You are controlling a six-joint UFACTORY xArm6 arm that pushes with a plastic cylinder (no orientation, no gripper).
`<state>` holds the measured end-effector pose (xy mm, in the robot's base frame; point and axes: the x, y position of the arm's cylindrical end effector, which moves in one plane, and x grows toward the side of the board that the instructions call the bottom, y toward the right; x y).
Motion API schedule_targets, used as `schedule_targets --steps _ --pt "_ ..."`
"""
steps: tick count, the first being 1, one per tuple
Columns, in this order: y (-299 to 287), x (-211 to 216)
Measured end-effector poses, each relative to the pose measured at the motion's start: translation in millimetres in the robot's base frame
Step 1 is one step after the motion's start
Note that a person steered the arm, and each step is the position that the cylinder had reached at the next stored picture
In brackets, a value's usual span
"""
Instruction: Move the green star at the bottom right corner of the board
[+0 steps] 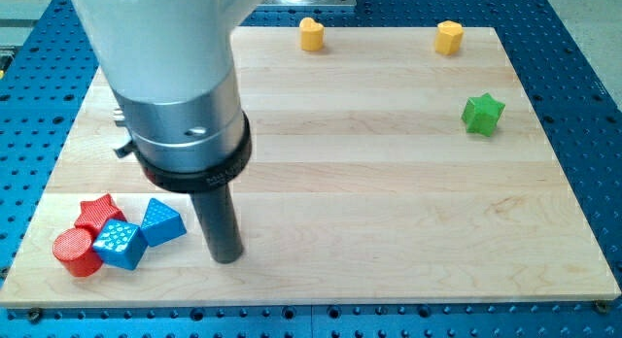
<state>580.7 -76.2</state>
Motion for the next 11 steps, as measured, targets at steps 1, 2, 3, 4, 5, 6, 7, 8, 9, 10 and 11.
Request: schedule_targets --steps 1,2,3,4,5,6,7,8,9,10,11 --pt "56 -2" --pt "88 -2" --pt "138 1" --pt "224 -1" --pt "239 -71" --pt "237 -154" --pt "267 -227" --pt "320 -222" --pt "293 -141" --pt "278 -54" --pt "257 -81"
